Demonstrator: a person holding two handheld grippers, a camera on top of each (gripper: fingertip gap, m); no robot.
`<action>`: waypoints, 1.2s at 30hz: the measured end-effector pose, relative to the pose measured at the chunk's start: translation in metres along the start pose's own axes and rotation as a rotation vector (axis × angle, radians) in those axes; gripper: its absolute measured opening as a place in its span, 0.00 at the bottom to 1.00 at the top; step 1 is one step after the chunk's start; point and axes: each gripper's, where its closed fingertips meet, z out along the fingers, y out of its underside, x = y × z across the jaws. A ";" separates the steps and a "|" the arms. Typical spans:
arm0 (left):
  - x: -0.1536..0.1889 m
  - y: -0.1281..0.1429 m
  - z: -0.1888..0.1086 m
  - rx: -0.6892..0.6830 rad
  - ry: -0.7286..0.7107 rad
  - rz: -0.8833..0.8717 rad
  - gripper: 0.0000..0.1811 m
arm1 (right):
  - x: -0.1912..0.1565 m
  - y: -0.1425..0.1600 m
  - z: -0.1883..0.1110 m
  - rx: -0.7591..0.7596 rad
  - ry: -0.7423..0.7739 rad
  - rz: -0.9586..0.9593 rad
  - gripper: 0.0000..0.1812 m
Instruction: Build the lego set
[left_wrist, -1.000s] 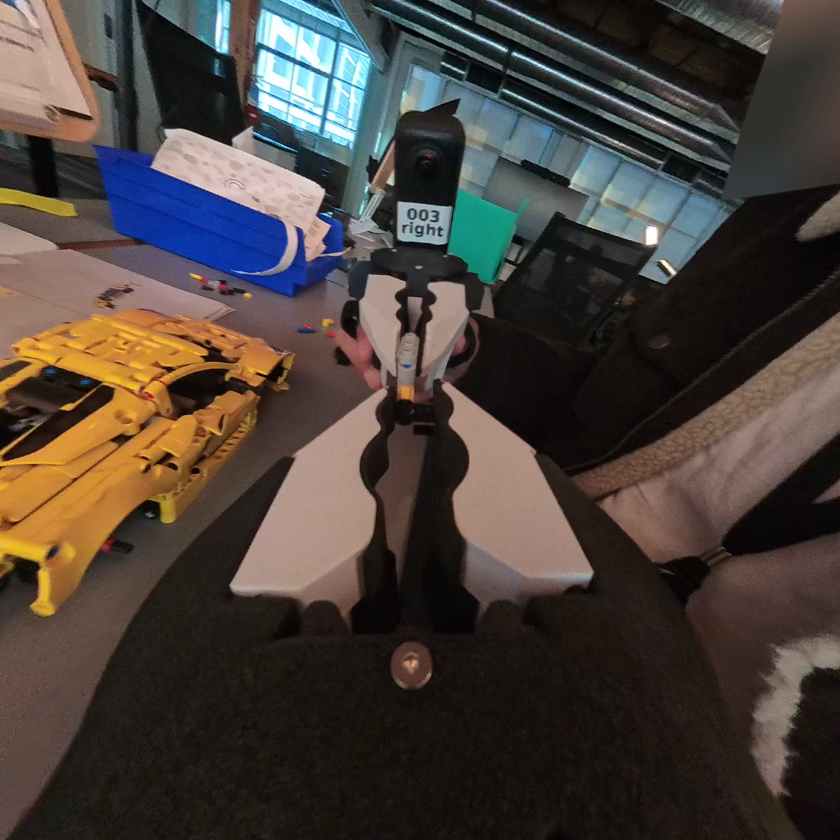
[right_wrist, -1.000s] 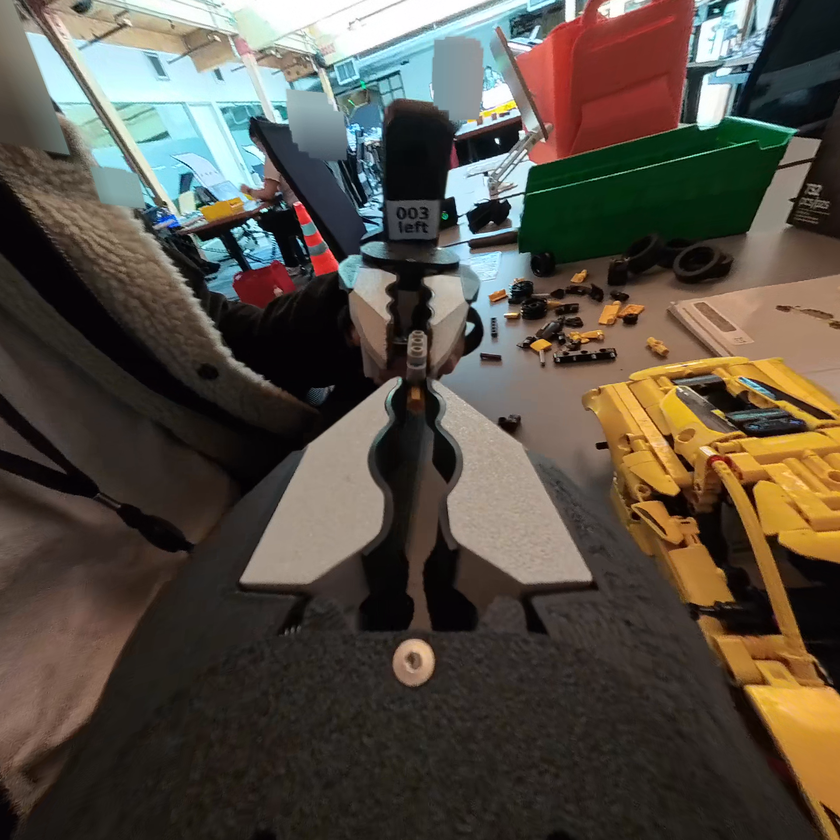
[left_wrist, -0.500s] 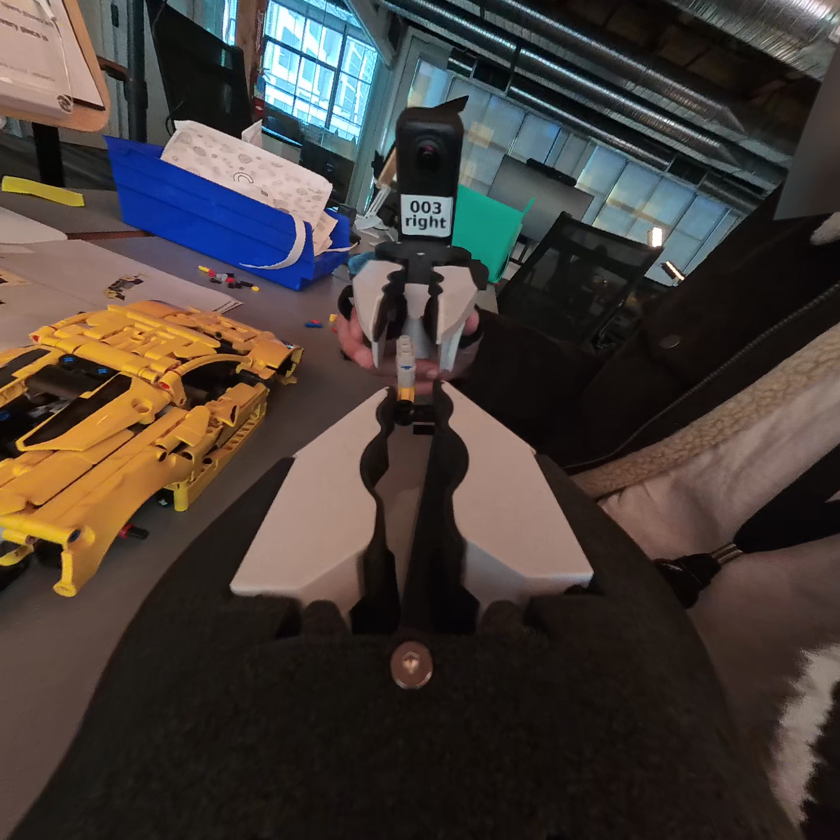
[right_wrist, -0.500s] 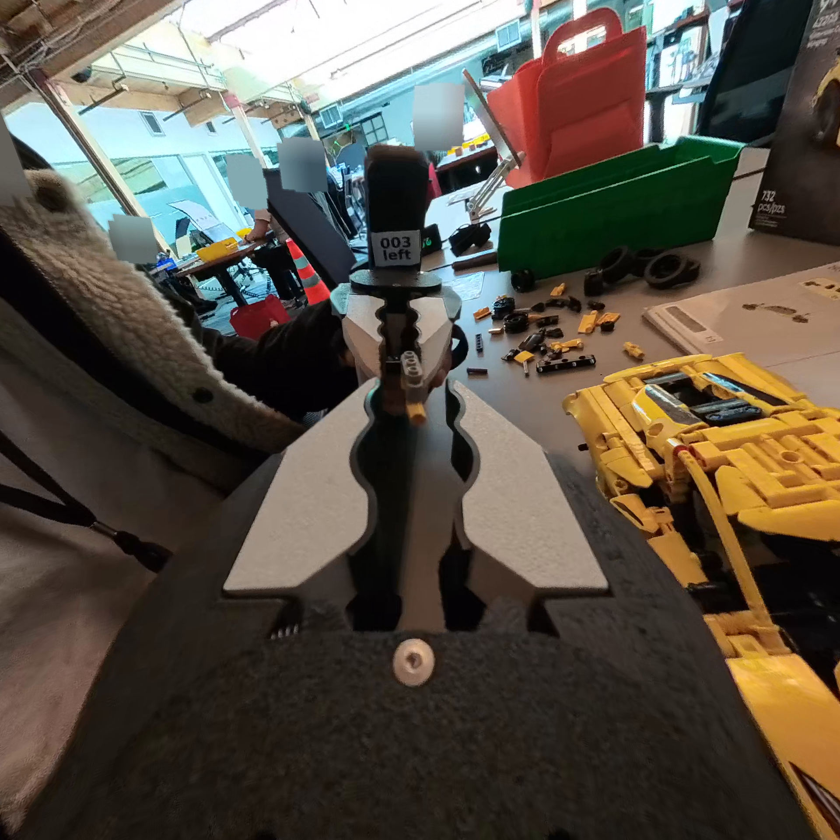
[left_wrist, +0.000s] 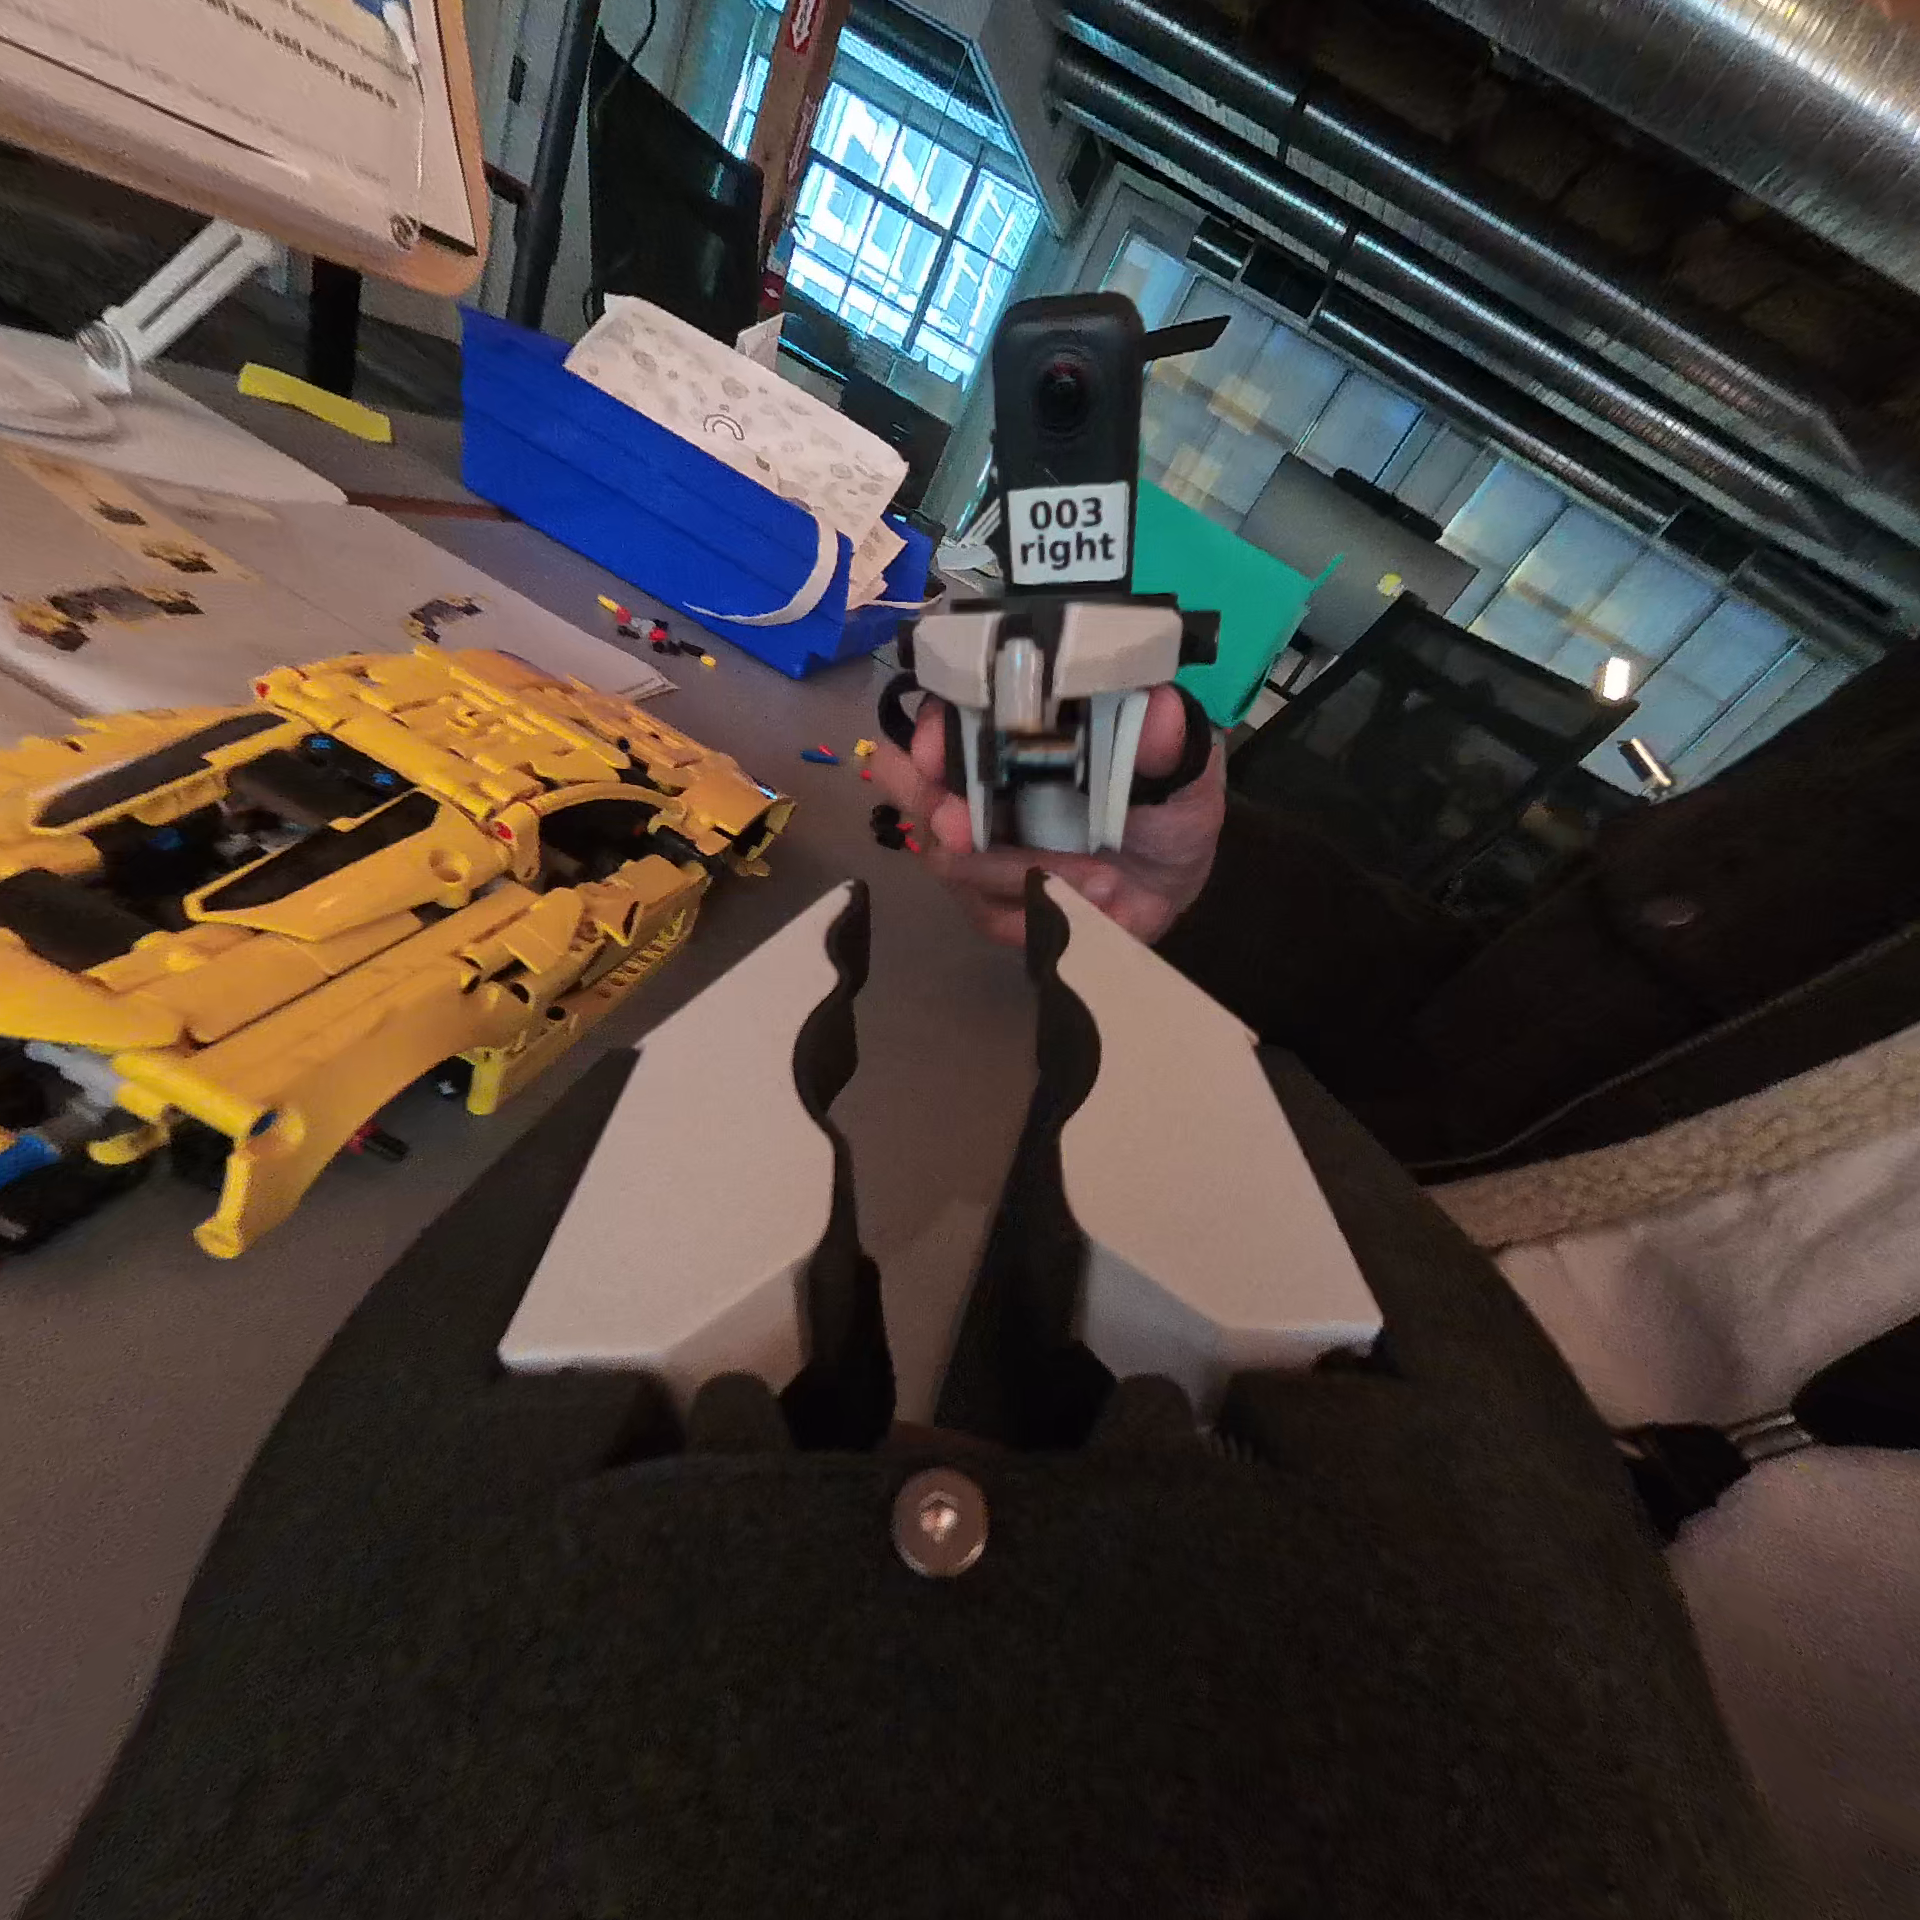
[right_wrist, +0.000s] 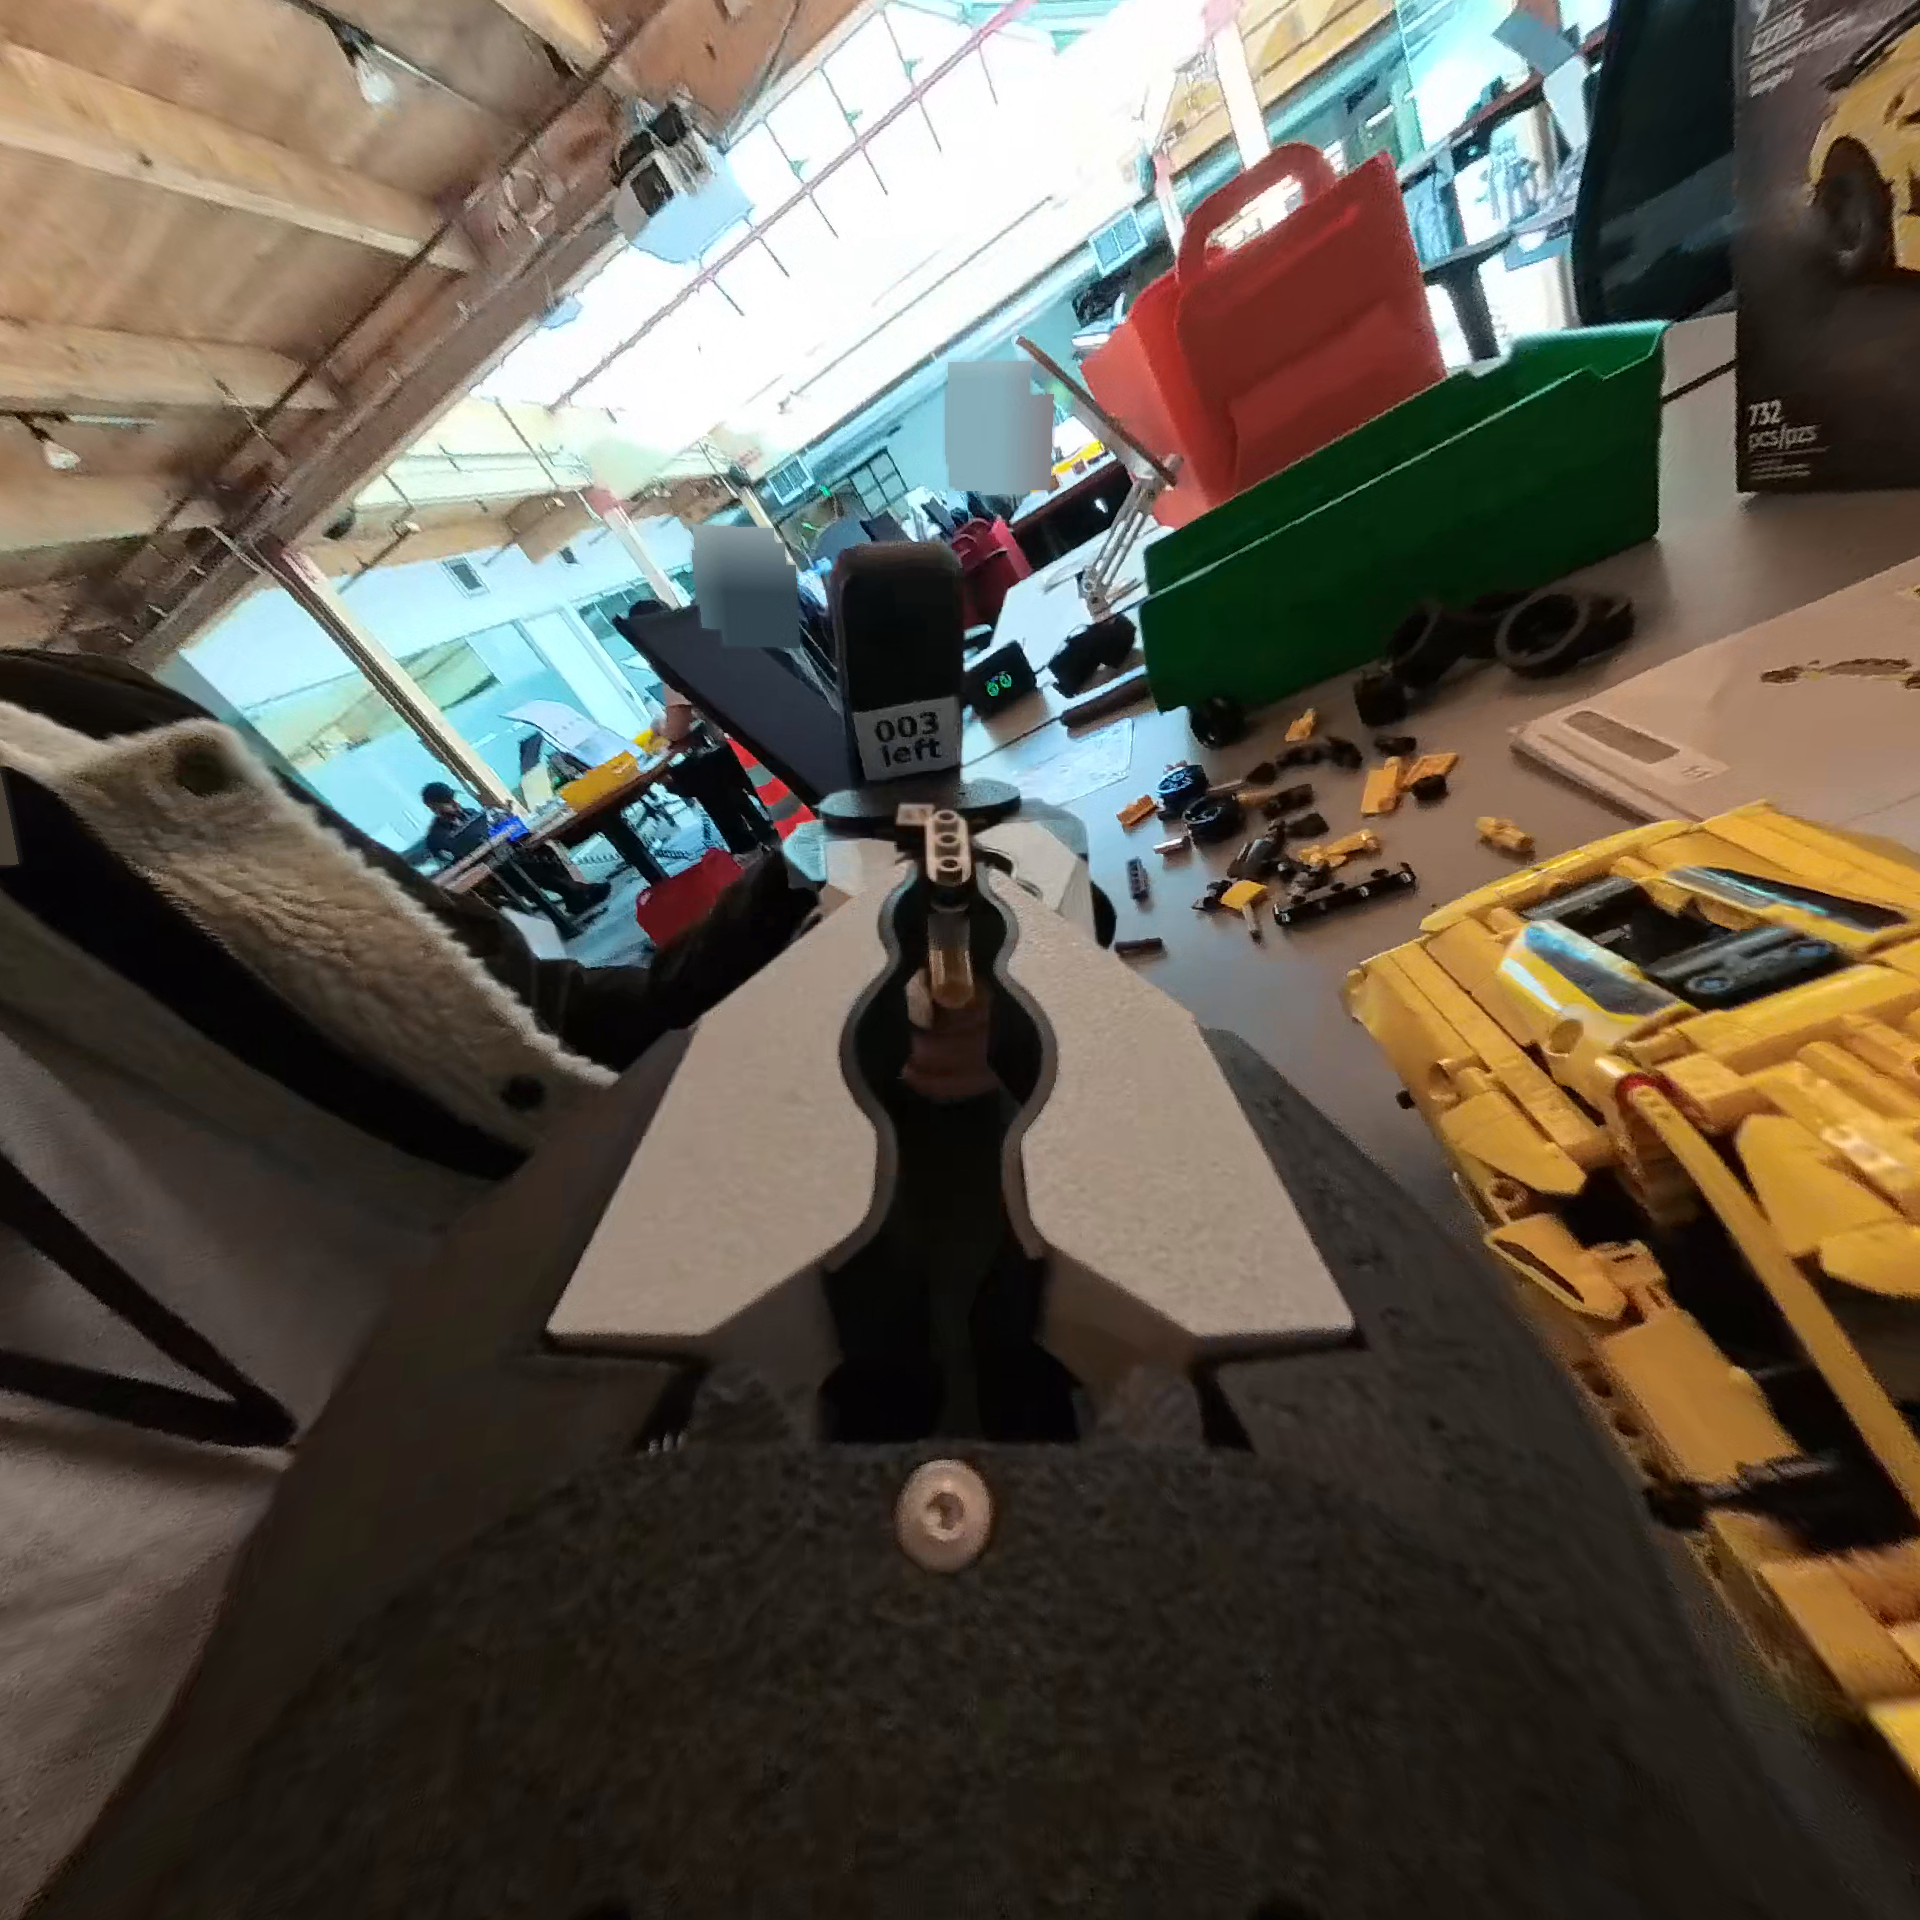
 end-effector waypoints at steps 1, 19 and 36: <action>0.002 0.001 0.004 0.003 0.002 -0.012 0.16 | -0.001 0.002 0.005 -0.008 0.008 -0.011 0.03; 0.014 -0.012 0.009 0.136 0.008 -0.058 0.04 | -0.002 0.011 0.012 -0.063 -0.002 -0.001 0.04; -0.004 -0.017 -0.031 0.065 -0.098 0.026 0.04 | 0.002 0.008 0.004 -0.052 0.060 -0.140 0.12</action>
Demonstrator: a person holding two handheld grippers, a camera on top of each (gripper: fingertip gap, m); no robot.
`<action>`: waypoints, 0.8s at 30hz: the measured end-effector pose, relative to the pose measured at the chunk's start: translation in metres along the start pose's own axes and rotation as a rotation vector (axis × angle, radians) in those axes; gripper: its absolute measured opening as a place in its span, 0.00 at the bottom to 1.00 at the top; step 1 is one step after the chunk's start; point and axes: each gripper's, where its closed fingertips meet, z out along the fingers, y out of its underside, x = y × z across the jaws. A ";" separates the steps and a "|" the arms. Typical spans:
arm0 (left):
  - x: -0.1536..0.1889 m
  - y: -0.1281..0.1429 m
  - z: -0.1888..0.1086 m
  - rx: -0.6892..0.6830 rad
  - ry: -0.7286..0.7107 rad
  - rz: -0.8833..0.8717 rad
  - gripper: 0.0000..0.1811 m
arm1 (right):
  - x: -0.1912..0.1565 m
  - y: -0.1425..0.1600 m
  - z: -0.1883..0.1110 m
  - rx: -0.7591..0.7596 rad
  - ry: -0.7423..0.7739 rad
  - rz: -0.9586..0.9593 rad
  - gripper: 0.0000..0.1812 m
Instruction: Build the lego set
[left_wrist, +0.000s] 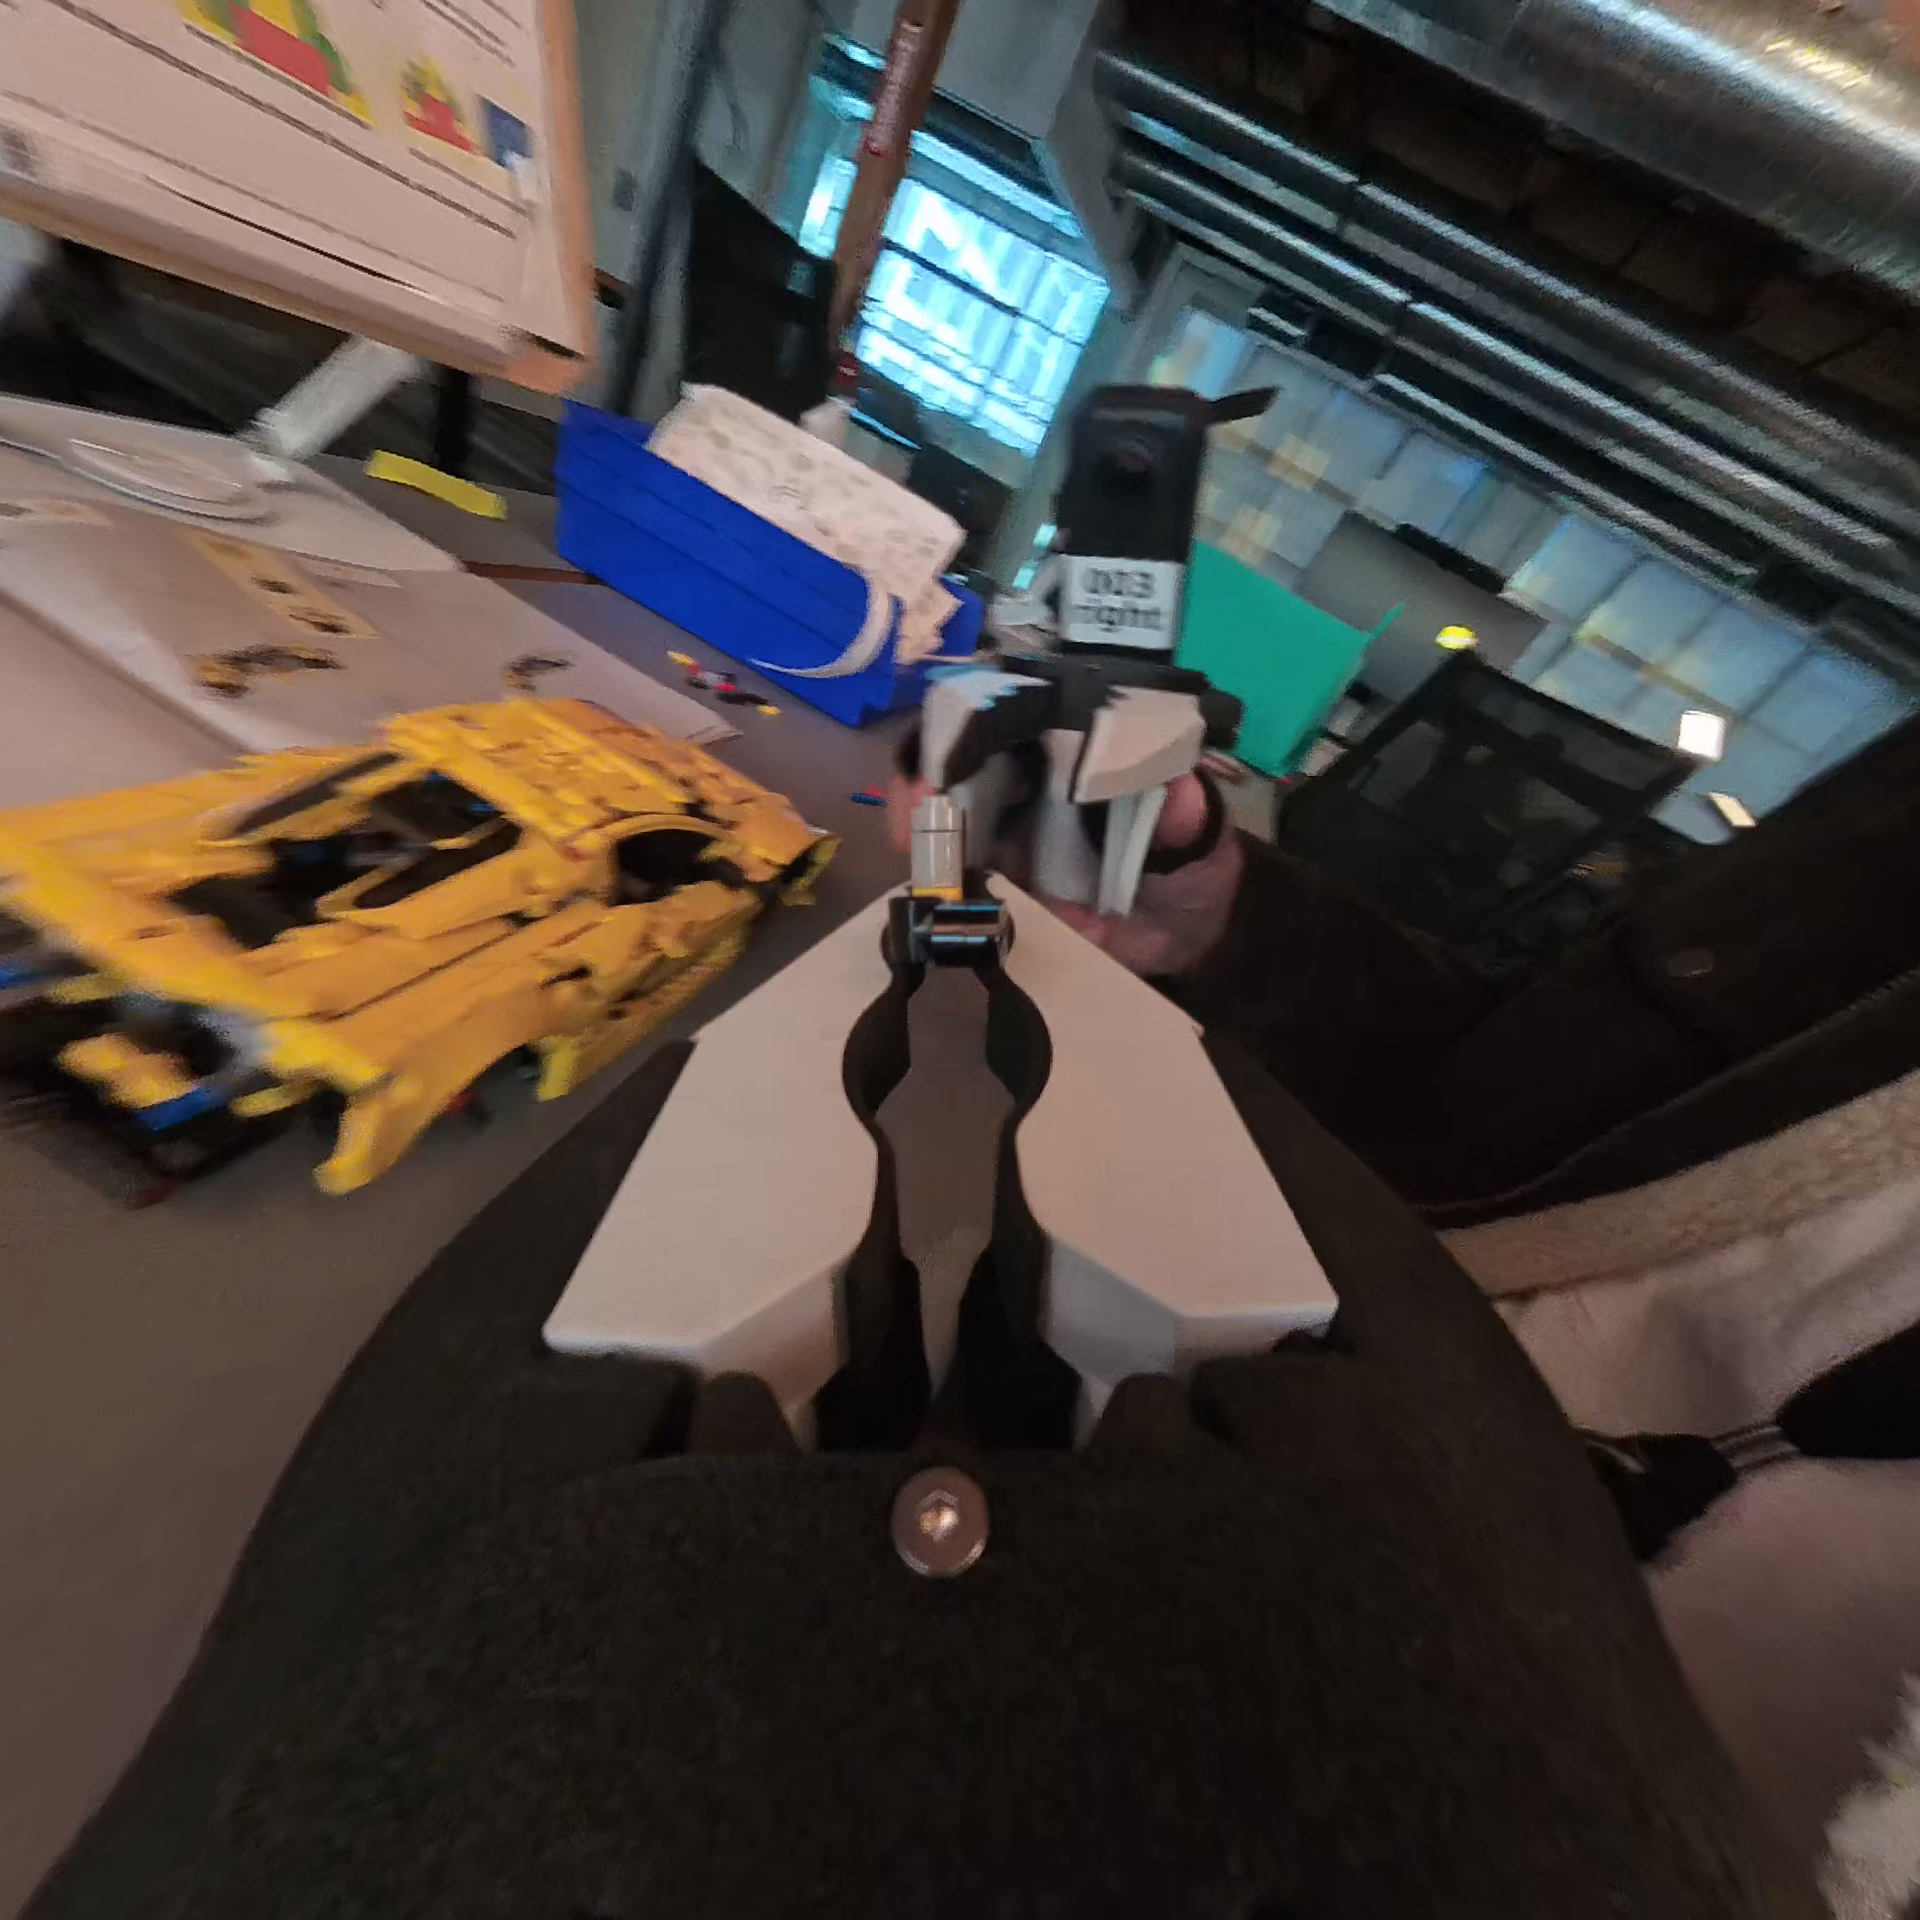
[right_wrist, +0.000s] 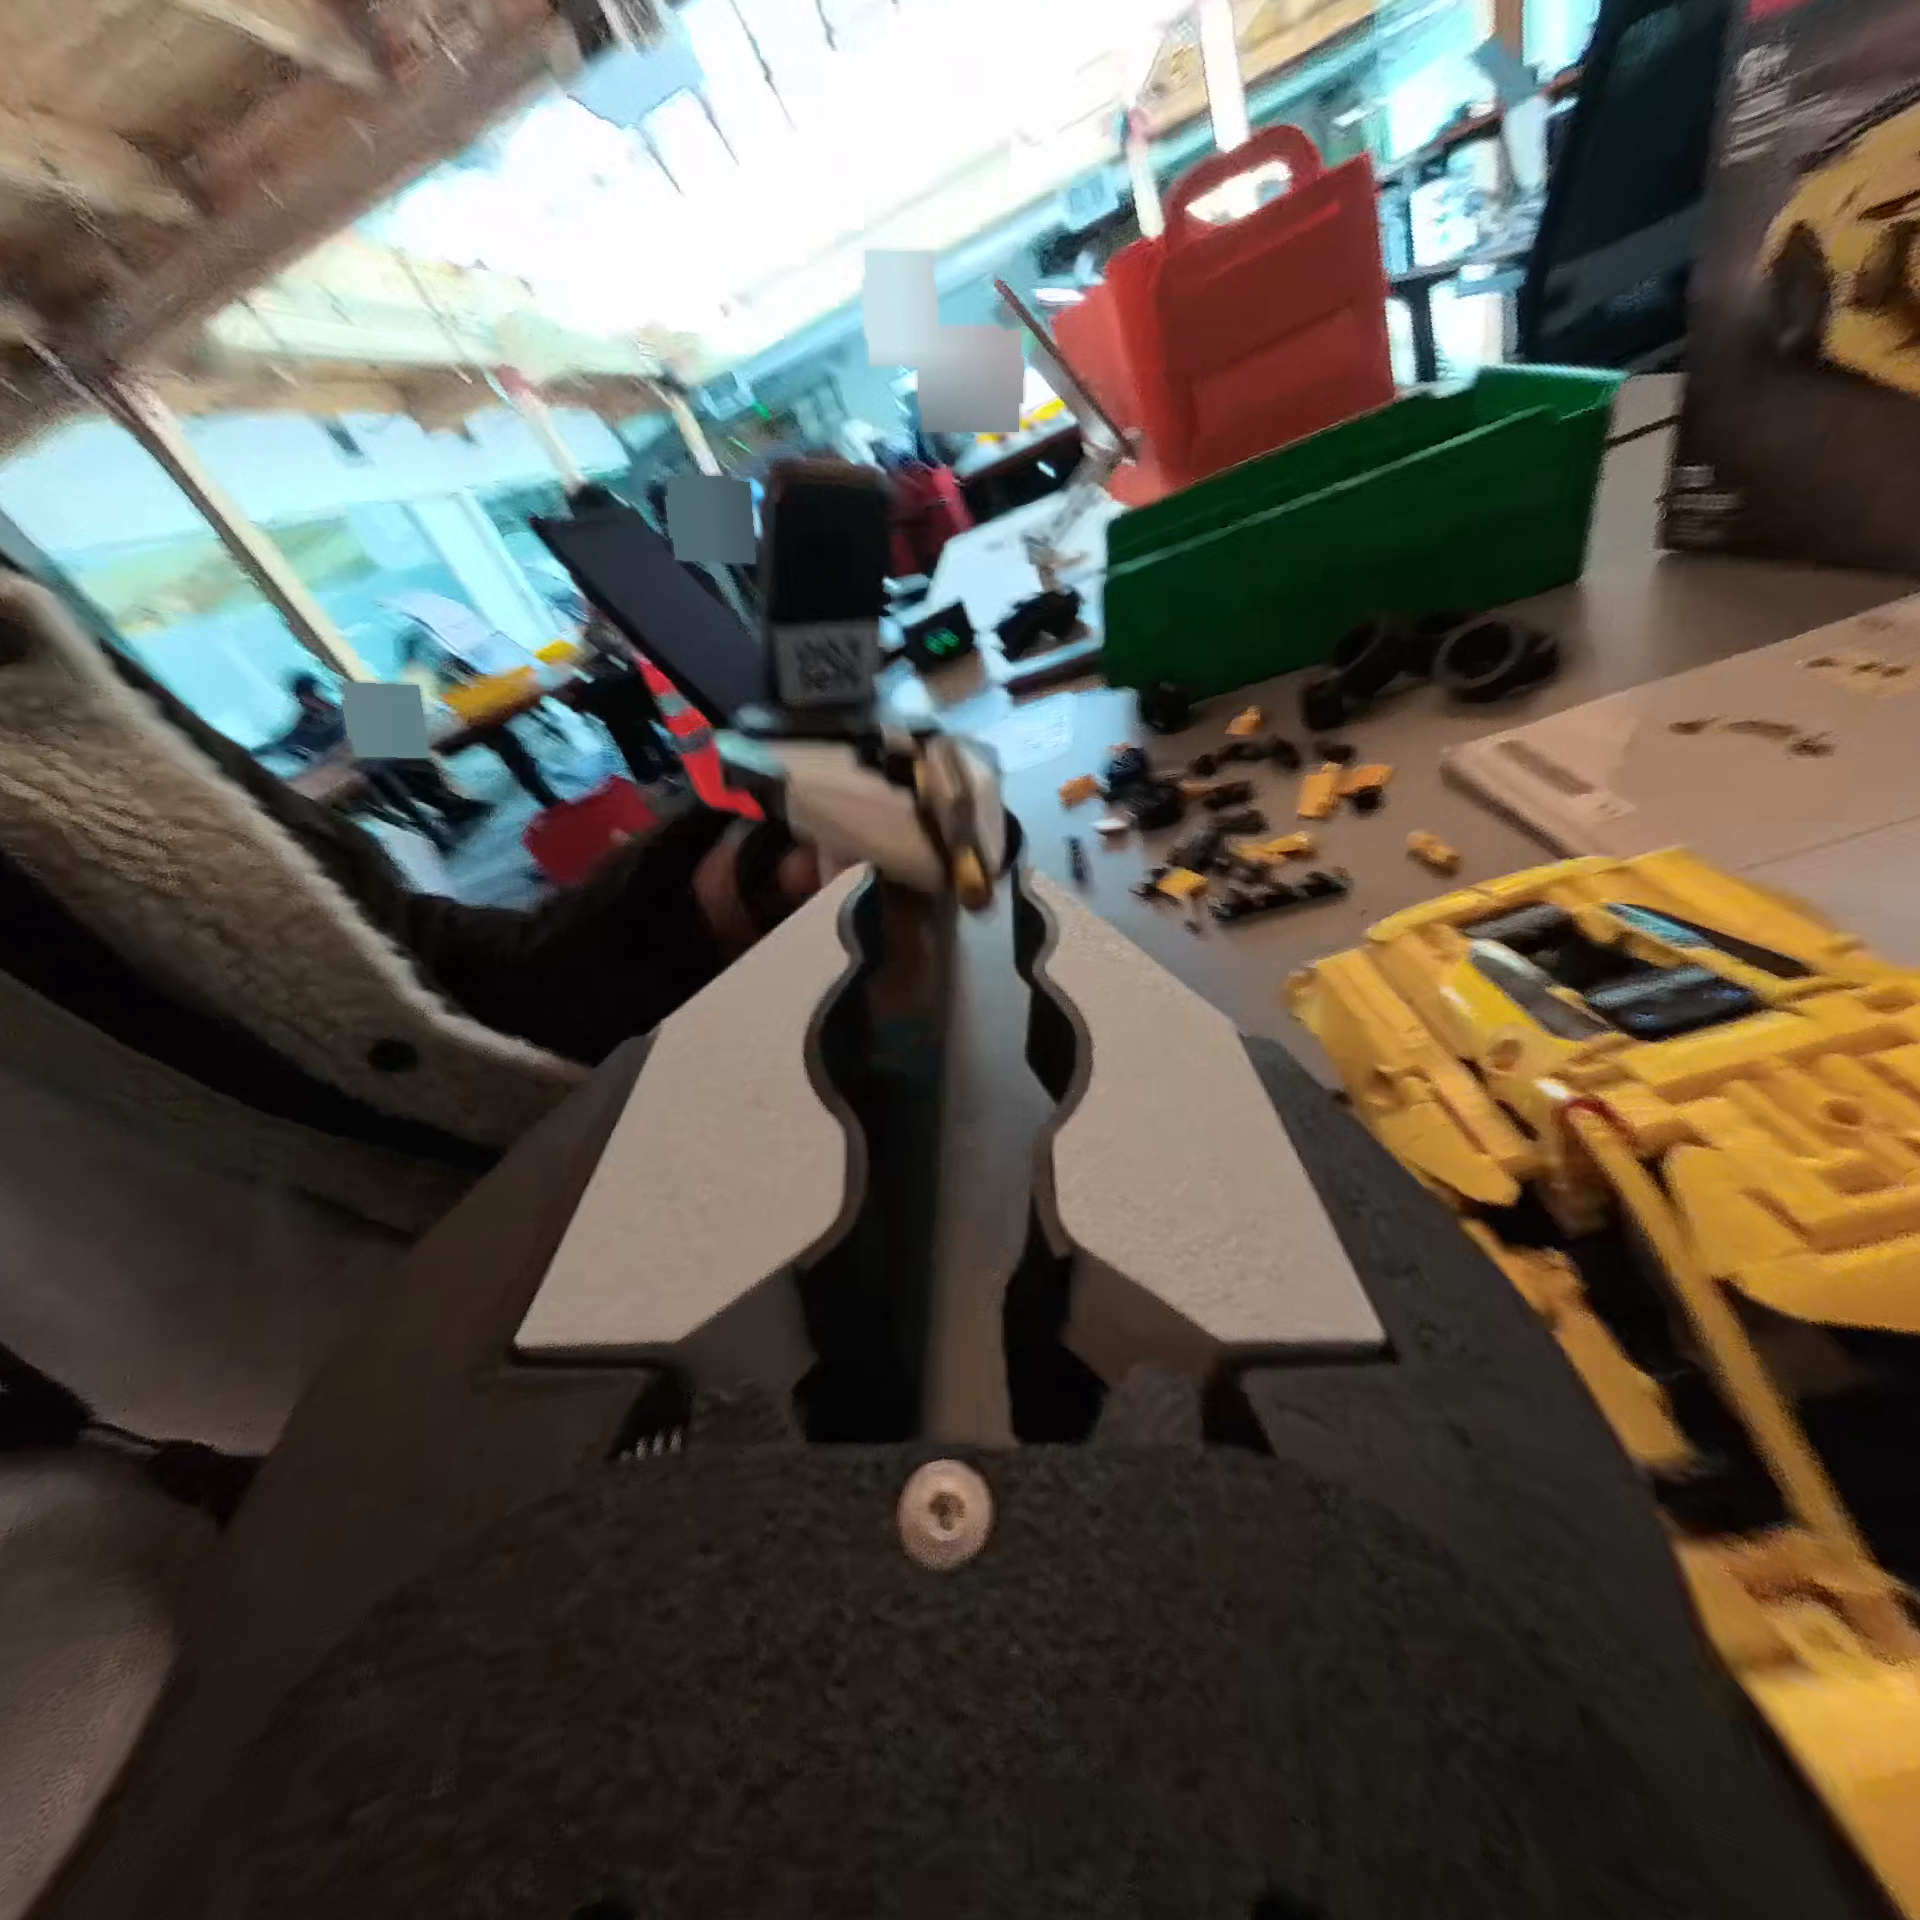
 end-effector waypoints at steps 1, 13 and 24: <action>-0.012 -0.006 -0.016 0.015 -0.060 0.008 0.04 | 0.007 0.008 -0.002 -0.054 0.054 -0.058 0.10; -0.066 -0.005 -0.075 0.039 -0.346 0.039 0.04 | 0.053 0.127 0.060 -0.775 0.119 -0.265 0.13; -0.064 -0.008 -0.078 0.069 -0.316 0.020 0.04 | 0.025 0.129 0.097 -0.692 -0.014 -0.185 0.14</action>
